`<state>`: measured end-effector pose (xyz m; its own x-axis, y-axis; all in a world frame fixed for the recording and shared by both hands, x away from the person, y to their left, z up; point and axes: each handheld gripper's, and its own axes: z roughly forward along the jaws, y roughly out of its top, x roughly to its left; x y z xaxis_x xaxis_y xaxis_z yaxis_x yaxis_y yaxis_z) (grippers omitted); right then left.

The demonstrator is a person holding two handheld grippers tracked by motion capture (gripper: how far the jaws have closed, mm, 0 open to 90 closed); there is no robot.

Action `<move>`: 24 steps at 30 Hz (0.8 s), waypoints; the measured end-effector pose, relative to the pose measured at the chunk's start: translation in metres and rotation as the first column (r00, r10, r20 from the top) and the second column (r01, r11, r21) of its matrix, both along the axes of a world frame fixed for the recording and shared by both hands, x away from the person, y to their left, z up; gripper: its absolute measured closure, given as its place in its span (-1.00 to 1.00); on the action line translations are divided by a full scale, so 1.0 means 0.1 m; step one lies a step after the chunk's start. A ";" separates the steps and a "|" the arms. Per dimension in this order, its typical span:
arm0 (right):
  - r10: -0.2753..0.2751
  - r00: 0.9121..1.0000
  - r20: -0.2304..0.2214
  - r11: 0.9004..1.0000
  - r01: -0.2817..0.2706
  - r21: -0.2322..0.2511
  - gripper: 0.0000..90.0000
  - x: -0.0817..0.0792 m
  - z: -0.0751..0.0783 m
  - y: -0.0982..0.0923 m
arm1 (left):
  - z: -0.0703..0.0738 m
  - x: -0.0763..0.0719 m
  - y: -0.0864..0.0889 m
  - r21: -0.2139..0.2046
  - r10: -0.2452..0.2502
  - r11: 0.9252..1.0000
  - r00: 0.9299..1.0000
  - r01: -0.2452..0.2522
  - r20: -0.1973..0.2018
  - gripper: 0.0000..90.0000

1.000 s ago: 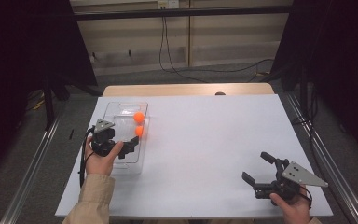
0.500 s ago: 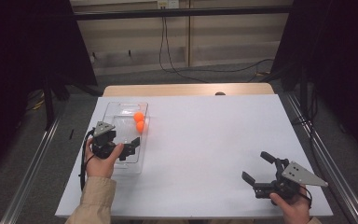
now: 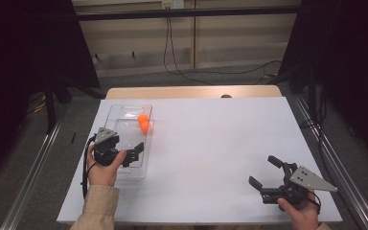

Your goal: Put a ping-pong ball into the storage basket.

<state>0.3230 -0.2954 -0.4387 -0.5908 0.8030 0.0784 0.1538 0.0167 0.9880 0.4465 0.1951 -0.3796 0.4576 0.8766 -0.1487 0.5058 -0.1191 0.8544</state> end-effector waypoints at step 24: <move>-0.004 1.000 0.002 1.000 0.004 -0.003 -0.99 0.00 0.00 0.00 | -0.10 -0.15 0.12 -0.023 0.001 1.000 1.000 -0.001 0.030 -0.92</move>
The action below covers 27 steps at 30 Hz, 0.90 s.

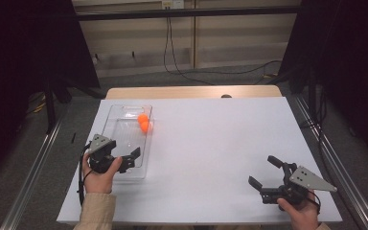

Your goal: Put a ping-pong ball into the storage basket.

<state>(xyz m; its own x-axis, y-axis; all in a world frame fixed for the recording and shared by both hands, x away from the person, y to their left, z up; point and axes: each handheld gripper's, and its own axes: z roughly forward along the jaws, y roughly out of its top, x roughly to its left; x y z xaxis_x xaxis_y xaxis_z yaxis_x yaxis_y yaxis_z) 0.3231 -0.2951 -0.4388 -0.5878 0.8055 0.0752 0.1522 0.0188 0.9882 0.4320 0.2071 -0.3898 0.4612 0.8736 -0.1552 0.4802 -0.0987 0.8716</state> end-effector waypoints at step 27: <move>0.002 1.000 0.001 1.000 -0.002 -0.004 -0.99 0.00 0.00 0.00 | -0.06 -0.12 0.06 -0.012 0.000 1.000 1.000 0.000 0.020 -0.92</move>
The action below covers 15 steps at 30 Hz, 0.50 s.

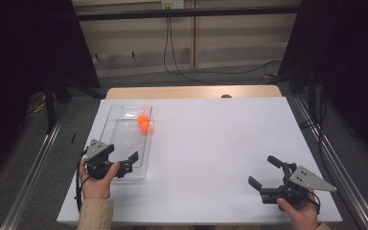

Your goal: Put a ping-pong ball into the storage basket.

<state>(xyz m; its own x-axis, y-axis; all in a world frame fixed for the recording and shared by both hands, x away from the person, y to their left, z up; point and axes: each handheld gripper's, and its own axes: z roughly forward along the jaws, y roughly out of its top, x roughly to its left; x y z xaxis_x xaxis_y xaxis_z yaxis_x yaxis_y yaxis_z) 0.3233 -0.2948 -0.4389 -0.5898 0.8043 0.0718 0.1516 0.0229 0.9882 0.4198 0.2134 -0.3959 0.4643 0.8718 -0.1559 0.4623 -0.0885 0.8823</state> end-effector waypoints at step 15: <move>0.002 1.000 -0.001 1.000 -0.002 -0.003 -0.99 0.00 0.00 0.00 | -0.02 -0.06 0.03 0.000 -0.002 1.000 1.000 0.002 0.014 -0.92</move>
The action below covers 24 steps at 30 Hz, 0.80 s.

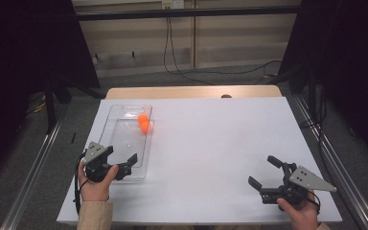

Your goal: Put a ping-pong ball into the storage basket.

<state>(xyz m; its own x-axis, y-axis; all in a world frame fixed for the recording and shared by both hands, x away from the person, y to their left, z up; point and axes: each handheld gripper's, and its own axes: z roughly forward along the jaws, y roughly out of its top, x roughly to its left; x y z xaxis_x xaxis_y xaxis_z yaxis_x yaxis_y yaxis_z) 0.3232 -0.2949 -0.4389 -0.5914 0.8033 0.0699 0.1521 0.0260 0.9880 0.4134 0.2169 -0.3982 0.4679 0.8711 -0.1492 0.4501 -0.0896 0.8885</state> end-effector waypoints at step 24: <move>-0.002 1.000 0.001 1.000 0.002 0.004 -0.99 0.00 0.00 0.01 | -0.03 -0.08 0.04 0.003 -0.002 1.000 1.000 0.002 0.018 -0.92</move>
<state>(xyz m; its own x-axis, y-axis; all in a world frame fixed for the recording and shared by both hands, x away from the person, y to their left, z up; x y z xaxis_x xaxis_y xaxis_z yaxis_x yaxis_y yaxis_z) 0.3232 -0.2944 -0.4387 -0.5901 0.8041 0.0725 0.1516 0.0221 0.9882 0.4051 0.2209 -0.4008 0.4724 0.8705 -0.1379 0.4340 -0.0936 0.8960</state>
